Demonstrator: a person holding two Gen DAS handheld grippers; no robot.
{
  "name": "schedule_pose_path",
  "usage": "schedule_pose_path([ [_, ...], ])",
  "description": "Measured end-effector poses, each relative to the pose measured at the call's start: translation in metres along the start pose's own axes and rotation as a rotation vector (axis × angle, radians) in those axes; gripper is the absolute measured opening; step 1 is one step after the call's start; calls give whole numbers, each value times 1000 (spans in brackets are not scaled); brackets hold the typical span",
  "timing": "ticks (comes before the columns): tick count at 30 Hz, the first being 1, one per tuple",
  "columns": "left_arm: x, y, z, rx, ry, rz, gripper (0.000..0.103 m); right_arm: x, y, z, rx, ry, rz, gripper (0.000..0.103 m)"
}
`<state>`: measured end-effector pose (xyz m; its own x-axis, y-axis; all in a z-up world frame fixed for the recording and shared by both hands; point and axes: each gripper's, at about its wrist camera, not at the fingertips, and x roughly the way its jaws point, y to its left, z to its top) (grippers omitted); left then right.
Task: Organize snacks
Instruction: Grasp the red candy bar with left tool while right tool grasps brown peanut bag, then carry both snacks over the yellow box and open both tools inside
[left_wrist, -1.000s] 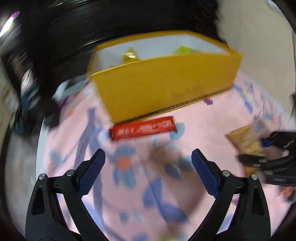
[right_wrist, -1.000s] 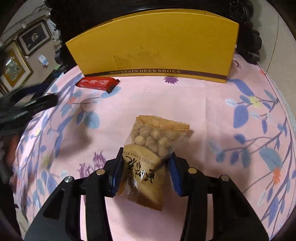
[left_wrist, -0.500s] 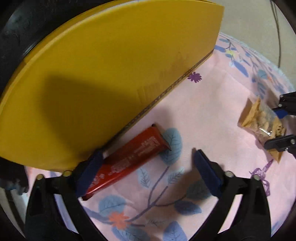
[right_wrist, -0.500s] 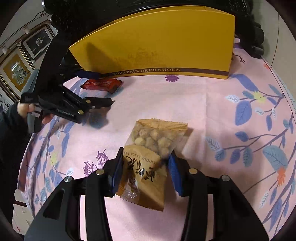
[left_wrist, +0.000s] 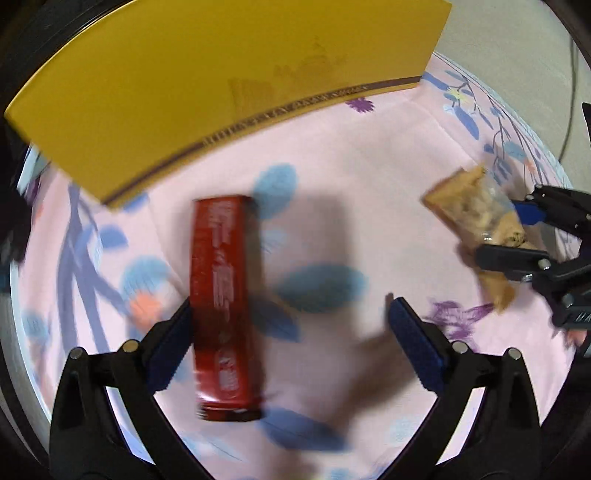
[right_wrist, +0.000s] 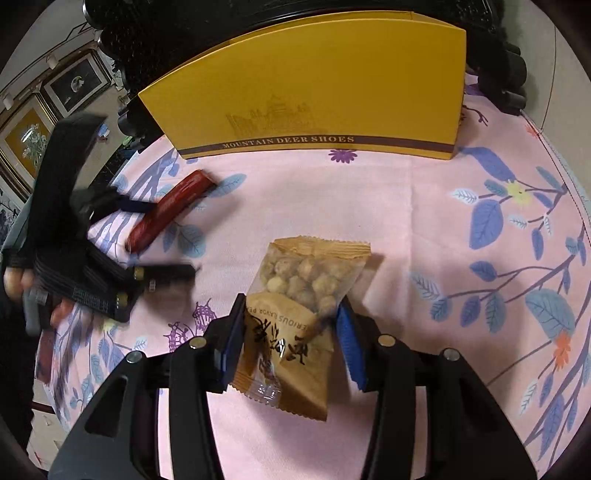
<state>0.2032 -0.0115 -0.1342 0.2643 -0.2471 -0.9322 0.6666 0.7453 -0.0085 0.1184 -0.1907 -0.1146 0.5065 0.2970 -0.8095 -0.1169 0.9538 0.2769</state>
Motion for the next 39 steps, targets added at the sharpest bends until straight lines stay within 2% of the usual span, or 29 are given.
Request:
schedule_pose_path([
  [2, -1, -12, -2, -53, -16, 37, 101, 0, 0, 0, 3, -4, 12, 54],
  [4, -2, -13, -3, -117, -40, 59, 101, 2, 4, -1, -12, -3, 29, 65],
  [8, -7, -4, -4, -243, -111, 98, 101, 5, 20, -6, -75, -10, -62, 67],
  [11, -11, -6, -11, -276, -139, 142, 101, 7, 26, -8, -84, -22, -113, 66],
  [12, -13, -7, -15, -296, -143, 150, 98, 9, 30, -9, -95, -23, -199, 66],
  [13, -18, -5, -19, -321, -152, 162, 93, 11, 31, -9, -103, -22, -240, 67],
  [14, -22, -3, -23, -339, -159, 171, 84, 11, 30, -10, -95, -24, -248, 68],
  [15, -21, -2, -18, -368, -169, 172, 81, 11, 28, -9, -72, -23, -246, 68],
  [18, -23, 0, -24, -379, -188, 185, 79, 15, 31, -9, -50, -34, -266, 73],
  [20, -21, -4, -24, -388, -197, 199, 76, 16, 35, -11, -48, -59, -277, 71],
  [22, -24, -3, -27, -404, -208, 212, 60, 12, 40, -16, -66, -78, -271, 45],
  [23, -26, -1, -29, -419, -216, 224, 42, 8, 40, -20, -66, -78, -270, 44],
  [24, -28, 3, -33, -443, -222, 224, 29, 7, 39, -20, -62, -79, -267, 43],
  [25, -30, 8, -36, -465, -225, 218, 26, 6, 38, -20, -55, -80, -260, 43],
  [27, -31, 16, -39, -507, -235, 171, 24, 2, 35, -23, -42, -80, -249, 43],
  [31, -29, 5, -39, -525, -238, 174, 24, -7, 30, -28, -17, -64, -209, 42],
  [34, -41, -7, -48, -563, -251, 130, 23, -25, 23, -36, -10, -80, -195, 42],
  [39, -66, -44, -56, -545, -285, 167, 23, -58, 2, -43, 22, -136, -172, 41],
])
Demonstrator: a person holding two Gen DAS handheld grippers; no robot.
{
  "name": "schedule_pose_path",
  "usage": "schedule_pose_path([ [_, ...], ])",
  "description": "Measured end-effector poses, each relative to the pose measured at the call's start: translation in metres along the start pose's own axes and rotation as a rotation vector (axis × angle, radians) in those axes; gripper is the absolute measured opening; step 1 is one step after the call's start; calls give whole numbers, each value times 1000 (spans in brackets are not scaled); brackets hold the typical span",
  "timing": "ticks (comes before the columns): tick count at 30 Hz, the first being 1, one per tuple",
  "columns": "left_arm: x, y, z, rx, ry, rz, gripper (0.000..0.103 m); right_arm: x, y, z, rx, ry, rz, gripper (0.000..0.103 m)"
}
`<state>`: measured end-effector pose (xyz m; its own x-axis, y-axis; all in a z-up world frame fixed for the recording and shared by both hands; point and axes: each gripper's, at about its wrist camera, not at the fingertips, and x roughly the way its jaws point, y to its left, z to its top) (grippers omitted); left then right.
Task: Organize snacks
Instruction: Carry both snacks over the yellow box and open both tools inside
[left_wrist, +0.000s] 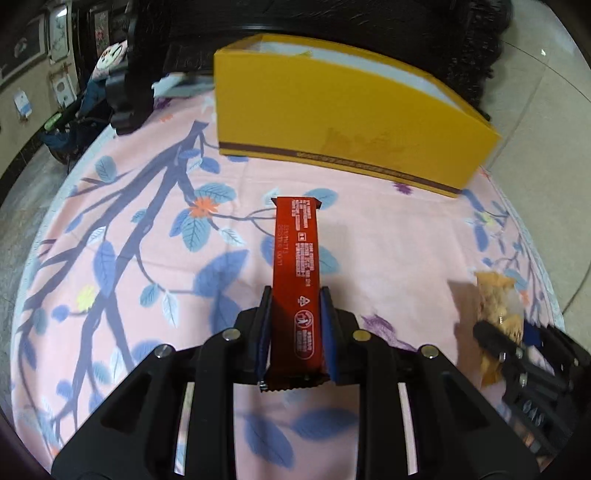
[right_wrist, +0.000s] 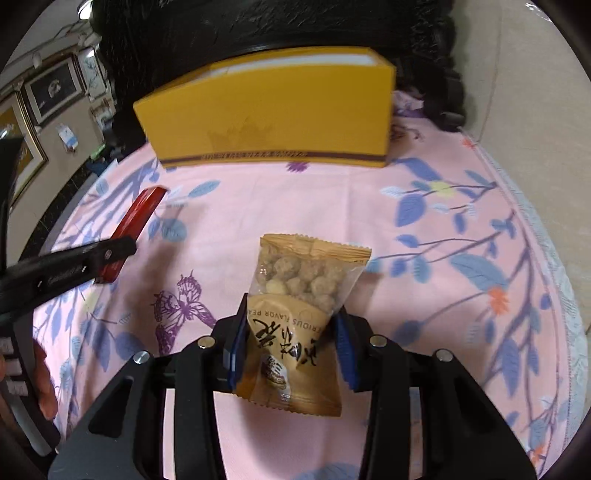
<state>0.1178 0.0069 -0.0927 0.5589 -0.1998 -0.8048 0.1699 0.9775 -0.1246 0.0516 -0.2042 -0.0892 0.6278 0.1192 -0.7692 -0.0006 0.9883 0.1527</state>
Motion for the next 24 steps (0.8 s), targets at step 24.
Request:
schedule_pose_path([
  [24, 30, -37, 249, 80, -80, 111, 24, 47, 25, 262, -8, -60, 52, 41],
])
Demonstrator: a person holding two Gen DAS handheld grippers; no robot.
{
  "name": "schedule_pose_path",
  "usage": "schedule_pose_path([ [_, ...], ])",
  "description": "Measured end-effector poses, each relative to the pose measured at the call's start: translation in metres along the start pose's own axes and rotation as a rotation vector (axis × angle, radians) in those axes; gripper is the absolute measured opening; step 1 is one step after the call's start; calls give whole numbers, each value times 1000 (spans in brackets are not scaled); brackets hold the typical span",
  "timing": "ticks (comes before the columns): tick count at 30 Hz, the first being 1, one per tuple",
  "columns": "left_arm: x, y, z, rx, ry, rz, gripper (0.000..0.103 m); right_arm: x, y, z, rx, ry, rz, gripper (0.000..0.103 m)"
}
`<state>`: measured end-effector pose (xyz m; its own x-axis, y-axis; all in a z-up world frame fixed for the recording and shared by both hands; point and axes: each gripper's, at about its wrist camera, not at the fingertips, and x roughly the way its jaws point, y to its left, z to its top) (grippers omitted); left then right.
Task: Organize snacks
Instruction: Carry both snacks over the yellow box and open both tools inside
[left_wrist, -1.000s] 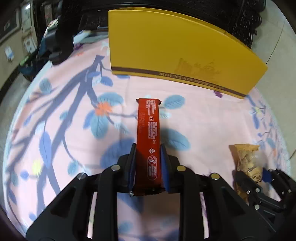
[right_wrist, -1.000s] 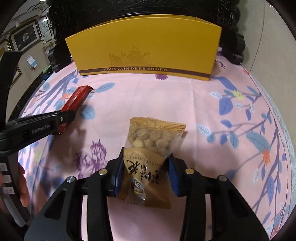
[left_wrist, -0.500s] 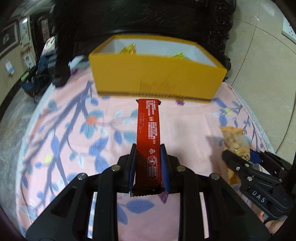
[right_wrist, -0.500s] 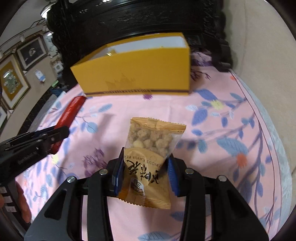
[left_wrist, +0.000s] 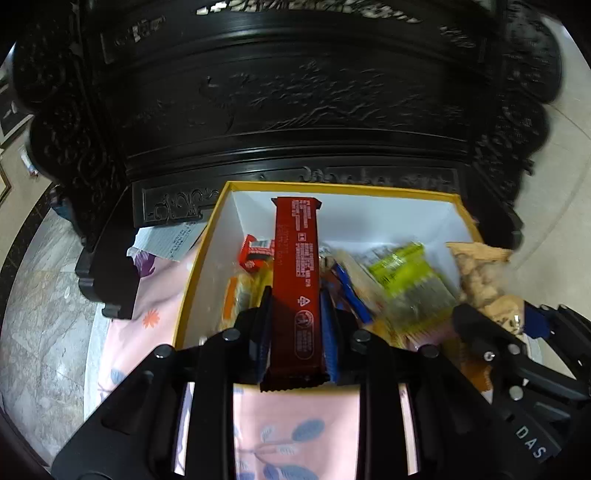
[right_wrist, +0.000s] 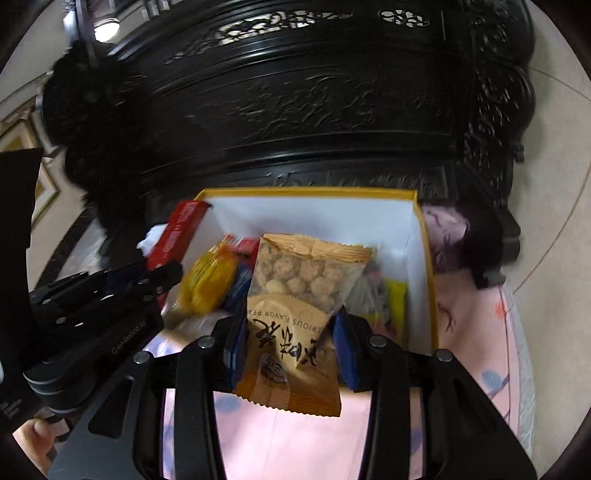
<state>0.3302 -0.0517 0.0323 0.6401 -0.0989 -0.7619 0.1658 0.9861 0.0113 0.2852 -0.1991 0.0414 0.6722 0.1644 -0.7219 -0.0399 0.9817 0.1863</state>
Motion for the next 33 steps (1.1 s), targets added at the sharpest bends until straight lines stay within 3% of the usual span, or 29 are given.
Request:
schedule_pose_path([
  [10, 6, 7, 15, 0, -47, 9, 24, 10, -5, 20, 11, -73, -42, 44],
  [11, 2, 6, 17, 5, -61, 14, 24, 9, -5, 22, 14, -87, -43, 48],
  [12, 0, 6, 18, 4, -70, 16, 26, 6, -5, 24, 19, -108, -45, 71],
  [13, -5, 6, 20, -1, -92, 21, 31, 2, -6, 25, 23, -127, -44, 87],
  [14, -10, 8, 21, -16, -110, 34, 52, -2, -8, 25, 34, -146, -62, 90],
  [15, -15, 12, 23, -42, -135, 58, 88, -10, -14, 25, 67, -180, -61, 96],
  [16, -20, 17, 24, -72, -169, 77, 101, -14, -19, 26, 85, -192, -53, 102],
  [18, -32, 27, 23, -127, -246, 71, 101, -21, -22, 27, 83, -190, -90, 102],
  [22, -33, 36, 26, -196, -219, 55, 101, -27, -16, 24, 37, -206, -135, 102],
  [23, -33, 35, 28, -182, -223, 43, 101, -29, -15, 23, 37, -208, -142, 102],
  [29, -36, 14, 29, -61, -243, 193, 101, -33, -19, 21, 56, -199, -177, 102],
  [33, -35, 8, 27, -52, -217, 132, 101, -30, -20, 16, 53, -180, -176, 102],
])
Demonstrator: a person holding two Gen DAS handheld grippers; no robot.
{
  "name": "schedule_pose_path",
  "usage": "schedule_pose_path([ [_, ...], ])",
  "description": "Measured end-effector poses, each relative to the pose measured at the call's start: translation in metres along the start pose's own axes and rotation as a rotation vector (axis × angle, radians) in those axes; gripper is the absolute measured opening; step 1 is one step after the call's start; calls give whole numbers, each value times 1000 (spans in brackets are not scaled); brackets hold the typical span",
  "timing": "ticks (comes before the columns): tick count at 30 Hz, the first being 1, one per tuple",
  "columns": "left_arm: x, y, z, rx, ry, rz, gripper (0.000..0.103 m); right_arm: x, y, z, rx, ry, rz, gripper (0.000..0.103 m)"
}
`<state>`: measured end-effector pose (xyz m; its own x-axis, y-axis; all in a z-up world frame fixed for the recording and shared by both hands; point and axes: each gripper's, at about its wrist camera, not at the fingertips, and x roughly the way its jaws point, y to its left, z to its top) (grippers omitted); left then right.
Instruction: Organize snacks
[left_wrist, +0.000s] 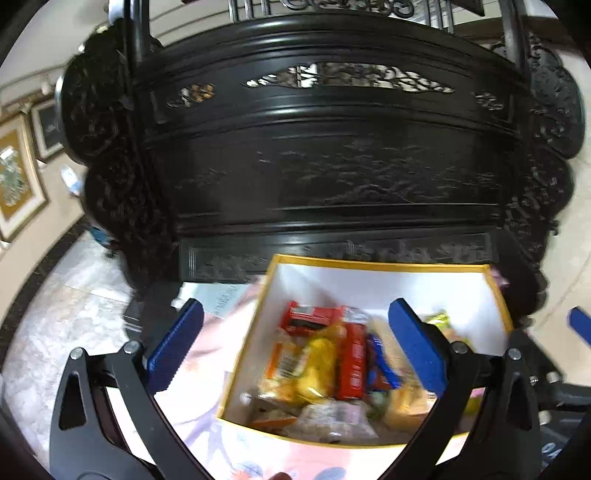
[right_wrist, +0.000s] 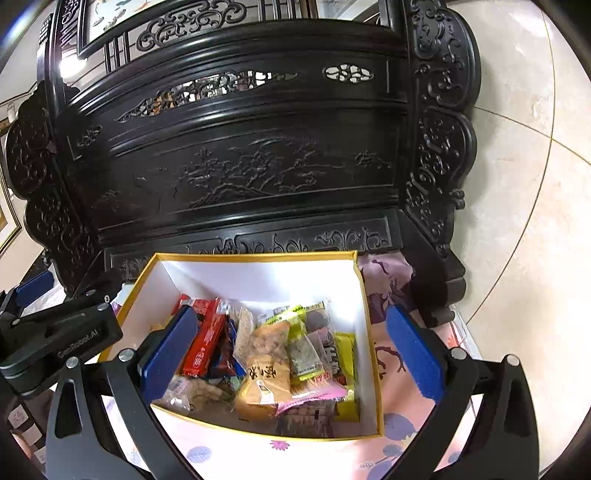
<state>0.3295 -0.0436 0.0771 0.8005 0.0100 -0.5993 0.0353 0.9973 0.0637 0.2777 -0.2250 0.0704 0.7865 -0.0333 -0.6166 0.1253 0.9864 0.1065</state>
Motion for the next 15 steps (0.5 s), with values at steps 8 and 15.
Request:
schedule_pose_path([
  [8, 3, -6, -3, 3, 37, -28, 101, 2, -3, -5, -3, 21, -11, 102],
  [15, 4, -5, -3, -4, 58, -42, 101, 6, -2, -7, -14, 46, -7, 102],
])
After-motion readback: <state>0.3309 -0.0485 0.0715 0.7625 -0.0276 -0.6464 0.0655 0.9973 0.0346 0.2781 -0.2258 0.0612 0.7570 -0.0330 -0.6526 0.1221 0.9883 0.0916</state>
